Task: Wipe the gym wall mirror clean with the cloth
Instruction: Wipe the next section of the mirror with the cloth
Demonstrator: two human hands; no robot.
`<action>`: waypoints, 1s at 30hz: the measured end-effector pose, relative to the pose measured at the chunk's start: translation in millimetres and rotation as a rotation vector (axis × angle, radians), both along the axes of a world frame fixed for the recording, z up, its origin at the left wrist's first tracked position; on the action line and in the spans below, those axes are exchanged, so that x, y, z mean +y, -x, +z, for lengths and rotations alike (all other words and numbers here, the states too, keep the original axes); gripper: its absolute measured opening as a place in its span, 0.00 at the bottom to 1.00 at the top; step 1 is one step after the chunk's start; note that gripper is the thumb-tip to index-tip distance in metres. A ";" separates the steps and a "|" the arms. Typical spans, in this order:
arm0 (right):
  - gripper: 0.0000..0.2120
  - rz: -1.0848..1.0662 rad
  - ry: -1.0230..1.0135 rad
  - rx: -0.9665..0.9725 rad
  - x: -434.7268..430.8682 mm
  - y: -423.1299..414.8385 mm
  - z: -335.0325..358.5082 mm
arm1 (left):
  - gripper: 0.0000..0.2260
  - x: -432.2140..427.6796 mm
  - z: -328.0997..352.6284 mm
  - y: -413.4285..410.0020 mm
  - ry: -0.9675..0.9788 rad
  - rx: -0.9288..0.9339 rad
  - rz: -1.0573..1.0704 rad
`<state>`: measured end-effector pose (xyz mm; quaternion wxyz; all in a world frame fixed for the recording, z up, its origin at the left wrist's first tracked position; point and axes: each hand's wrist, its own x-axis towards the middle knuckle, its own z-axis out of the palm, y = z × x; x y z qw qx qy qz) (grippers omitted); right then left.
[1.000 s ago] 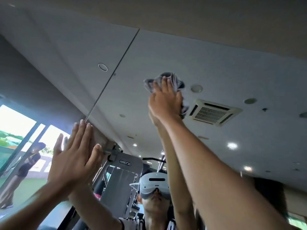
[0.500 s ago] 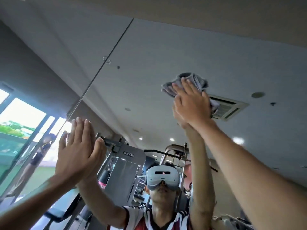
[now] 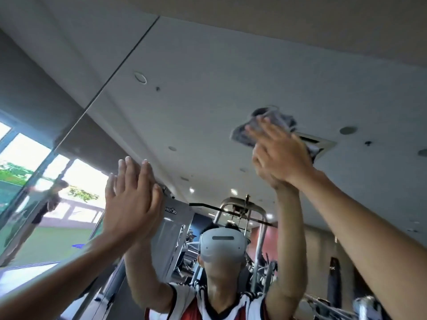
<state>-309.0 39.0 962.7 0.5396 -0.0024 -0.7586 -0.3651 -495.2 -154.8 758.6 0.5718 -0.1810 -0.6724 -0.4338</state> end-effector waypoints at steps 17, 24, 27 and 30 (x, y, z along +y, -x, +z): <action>0.28 -0.078 -0.202 -0.136 83.0 -81.1 -9.9 | 0.33 67.4 23.3 -73.4 0.080 0.029 -0.118; 0.29 0.021 0.176 0.210 28.7 -17.6 -68.3 | 0.31 99.5 15.2 -101.6 0.159 0.142 -0.146; 0.26 0.003 -0.076 -0.097 54.8 -45.2 -99.0 | 0.31 115.8 15.4 -117.4 0.184 0.167 -0.155; 0.26 -0.050 -0.132 -0.161 113.3 -96.7 -94.8 | 0.26 129.2 17.4 -125.3 0.210 0.206 -0.104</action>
